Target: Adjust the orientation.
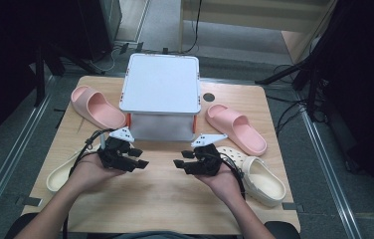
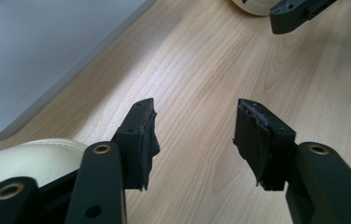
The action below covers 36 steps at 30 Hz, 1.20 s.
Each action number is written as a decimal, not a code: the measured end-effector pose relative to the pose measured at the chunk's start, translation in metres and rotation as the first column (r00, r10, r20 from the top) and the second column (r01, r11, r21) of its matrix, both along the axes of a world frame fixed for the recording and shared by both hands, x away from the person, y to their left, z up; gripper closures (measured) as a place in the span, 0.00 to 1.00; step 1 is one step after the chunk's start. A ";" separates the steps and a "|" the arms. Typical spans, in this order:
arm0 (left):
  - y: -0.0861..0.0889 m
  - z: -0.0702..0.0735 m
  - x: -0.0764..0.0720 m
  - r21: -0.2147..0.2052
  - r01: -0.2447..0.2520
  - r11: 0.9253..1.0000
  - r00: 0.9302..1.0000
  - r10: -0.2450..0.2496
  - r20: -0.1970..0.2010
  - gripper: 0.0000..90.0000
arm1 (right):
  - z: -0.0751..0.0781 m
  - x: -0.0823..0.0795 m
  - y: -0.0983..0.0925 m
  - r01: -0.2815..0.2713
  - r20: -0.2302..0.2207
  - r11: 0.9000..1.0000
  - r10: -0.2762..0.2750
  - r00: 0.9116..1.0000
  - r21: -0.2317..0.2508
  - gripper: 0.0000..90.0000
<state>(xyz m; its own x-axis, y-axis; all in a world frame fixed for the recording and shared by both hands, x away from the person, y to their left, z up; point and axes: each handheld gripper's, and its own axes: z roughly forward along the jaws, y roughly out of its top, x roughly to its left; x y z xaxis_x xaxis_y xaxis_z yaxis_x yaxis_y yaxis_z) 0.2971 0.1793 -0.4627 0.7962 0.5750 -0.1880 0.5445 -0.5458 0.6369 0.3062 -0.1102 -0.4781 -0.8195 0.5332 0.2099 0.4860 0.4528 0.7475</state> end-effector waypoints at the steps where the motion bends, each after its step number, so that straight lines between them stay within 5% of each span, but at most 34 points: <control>1: 0.000 0.000 0.000 0.005 -0.002 1.000 1.000 0.002 0.004 0.54 | 0.000 0.000 -0.001 -0.004 -0.003 1.000 0.004 1.000 0.001 0.59; 19: 0.018 0.008 -0.004 0.014 -0.031 0.999 0.999 0.031 0.008 0.58 | 0.005 0.003 -0.010 0.003 -0.019 1.000 -0.003 1.000 0.004 0.54; 36: 0.065 0.026 -0.029 -0.008 -0.166 0.986 0.986 0.166 0.022 0.56 | 0.006 0.015 0.011 -0.049 -0.028 0.999 0.049 0.998 0.003 0.51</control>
